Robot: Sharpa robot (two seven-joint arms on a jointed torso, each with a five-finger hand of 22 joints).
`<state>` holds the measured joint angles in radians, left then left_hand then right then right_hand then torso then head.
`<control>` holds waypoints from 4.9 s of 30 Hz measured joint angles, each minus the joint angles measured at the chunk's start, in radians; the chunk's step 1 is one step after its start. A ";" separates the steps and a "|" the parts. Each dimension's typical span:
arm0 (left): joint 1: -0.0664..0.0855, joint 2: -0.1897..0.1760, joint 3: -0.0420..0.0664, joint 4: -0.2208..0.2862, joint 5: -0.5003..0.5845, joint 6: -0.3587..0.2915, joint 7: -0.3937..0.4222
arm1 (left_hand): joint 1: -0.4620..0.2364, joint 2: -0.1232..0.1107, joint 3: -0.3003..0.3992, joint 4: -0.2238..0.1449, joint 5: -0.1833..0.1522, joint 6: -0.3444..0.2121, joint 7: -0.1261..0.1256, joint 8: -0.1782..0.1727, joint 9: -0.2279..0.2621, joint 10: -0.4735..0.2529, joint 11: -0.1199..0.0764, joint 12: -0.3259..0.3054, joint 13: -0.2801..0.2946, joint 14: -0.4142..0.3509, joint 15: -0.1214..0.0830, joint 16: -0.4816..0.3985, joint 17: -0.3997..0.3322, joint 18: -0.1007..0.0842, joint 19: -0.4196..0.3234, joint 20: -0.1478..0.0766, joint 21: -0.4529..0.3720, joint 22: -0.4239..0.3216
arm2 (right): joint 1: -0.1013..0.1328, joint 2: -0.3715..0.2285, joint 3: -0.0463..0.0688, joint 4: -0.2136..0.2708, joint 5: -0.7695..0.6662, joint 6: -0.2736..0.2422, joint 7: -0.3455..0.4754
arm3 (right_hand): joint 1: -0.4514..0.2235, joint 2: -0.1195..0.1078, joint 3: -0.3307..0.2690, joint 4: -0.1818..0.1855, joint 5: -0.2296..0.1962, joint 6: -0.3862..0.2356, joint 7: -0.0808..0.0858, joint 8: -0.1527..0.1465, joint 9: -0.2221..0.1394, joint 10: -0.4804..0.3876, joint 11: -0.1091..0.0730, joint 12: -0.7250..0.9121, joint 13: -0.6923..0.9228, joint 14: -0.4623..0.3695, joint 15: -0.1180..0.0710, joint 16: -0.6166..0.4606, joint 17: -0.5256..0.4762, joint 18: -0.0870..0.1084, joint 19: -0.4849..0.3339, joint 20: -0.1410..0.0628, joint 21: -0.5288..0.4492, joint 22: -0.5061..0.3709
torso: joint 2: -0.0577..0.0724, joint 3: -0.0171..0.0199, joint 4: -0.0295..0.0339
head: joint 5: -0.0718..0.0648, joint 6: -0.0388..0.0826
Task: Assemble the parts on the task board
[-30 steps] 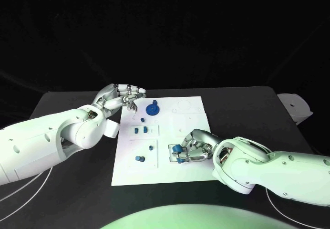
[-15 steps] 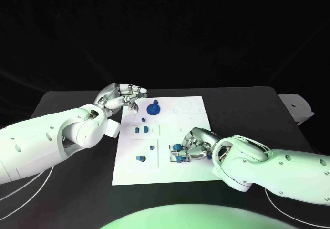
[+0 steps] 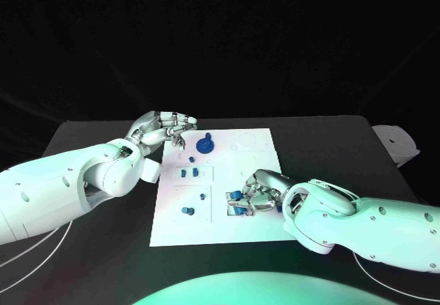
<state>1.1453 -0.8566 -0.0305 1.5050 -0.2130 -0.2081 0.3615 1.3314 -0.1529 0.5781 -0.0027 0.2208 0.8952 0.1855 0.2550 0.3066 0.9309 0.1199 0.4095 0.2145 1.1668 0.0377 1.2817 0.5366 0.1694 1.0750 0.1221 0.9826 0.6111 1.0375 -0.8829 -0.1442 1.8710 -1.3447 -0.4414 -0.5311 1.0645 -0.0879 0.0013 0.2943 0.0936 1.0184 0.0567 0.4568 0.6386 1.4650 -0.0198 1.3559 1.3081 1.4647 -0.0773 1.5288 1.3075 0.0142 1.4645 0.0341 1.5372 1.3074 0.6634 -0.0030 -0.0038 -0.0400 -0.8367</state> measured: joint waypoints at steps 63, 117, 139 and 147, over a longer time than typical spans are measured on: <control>0.000 -0.004 0.000 0.001 0.000 -0.001 -0.006 | 0.000 0.000 0.000 0.006 0.000 -0.011 0.003 0.000 0.000 -0.012 0.005 0.005 -0.001 0.000 0.000 0.004 0.007 0.000 0.004 0.003 0.000 -0.002 | -0.004 -0.029 0.000 0.032 -0.098 0.036 0.034 | 0.196 0.065 -0.113 -0.008 0.061 -0.002 -0.012 0.035 0.004 0.002 -0.002 0.059 0.000 0.004 -0.003 0.012 0.000 0.000 0.000 -0.007 0.030 0.000 | 0.001 -0.0003 0.0000 | 0.007 -0.008; 0.000 -0.012 0.000 0.004 0.000 0.002 -0.006 | 0.000 0.000 0.000 0.006 0.000 -0.011 0.003 0.000 0.000 -0.012 0.005 0.005 -0.002 0.000 0.000 0.004 0.004 0.000 0.004 0.003 -0.004 -0.002 | -0.014 -0.275 -0.001 0.052 -0.139 0.041 0.048 | 0.309 0.092 -0.157 -0.002 0.133 -0.050 0.025 -0.067 -0.068 -0.002 0.020 0.044 0.105 0.002 0.013 0.019 0.000 0.000 0.004 0.004 0.029 0.001 | 0.001 0.0008 -0.0020 | -0.042 0.003; 0.000 -0.016 0.000 0.007 0.000 0.003 -0.006 | 0.000 0.000 -0.003 0.008 0.000 -0.011 0.003 0.000 0.000 -0.012 0.005 0.009 -0.002 -0.004 0.004 0.004 0.004 0.000 0.004 0.003 -0.004 -0.003 | -0.031 -0.217 0.002 0.017 -0.171 0.053 0.034 | 0.331 0.101 -0.158 -0.007 0.122 -0.027 0.017 -0.083 -0.070 -0.004 0.022 0.045 0.110 0.002 0.013 0.019 0.000 0.000 0.003 0.004 0.029 0.000 | 0.001 0.0009 -0.0026 | -0.037 0.000; 0.000 -0.016 0.000 0.008 0.000 0.003 -0.006 | 0.000 0.000 -0.003 0.008 0.000 -0.011 0.003 0.000 0.000 -0.012 0.005 0.009 -0.002 -0.004 0.004 0.004 0.004 0.000 0.004 0.003 -0.004 -0.003 | -0.034 -0.200 0.005 0.006 -0.207 0.054 0.026 | 0.420 0.073 -0.083 -0.032 0.051 -0.012 0.005 -0.102 -0.077 -0.004 0.022 0.035 0.159 0.000 0.011 0.019 0.001 0.000 0.004 0.004 0.029 0.000 | 0.001 0.0009 -0.0022 | -0.036 -0.001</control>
<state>1.1453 -0.8729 -0.0305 1.5129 -0.2128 -0.2048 0.3553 1.3315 -0.1528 0.5754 0.0056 0.2207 0.8845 0.1888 0.2550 0.3064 0.9187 0.1251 0.4181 0.2127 1.1631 0.0413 1.2856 0.5403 0.1695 1.0791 0.1252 0.9787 0.6086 1.0031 -1.0825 -0.1394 1.8774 -1.5519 -0.3873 -0.5051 1.4844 -0.0153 -0.0821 0.2625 0.1446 1.0067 0.0618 0.3544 0.5612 1.4612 0.0019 1.3911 1.4676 1.4645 -0.0661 1.5480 1.3081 0.0143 1.4680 0.0380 1.5664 1.3076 0.6642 -0.0021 -0.0060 -0.0759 -0.8380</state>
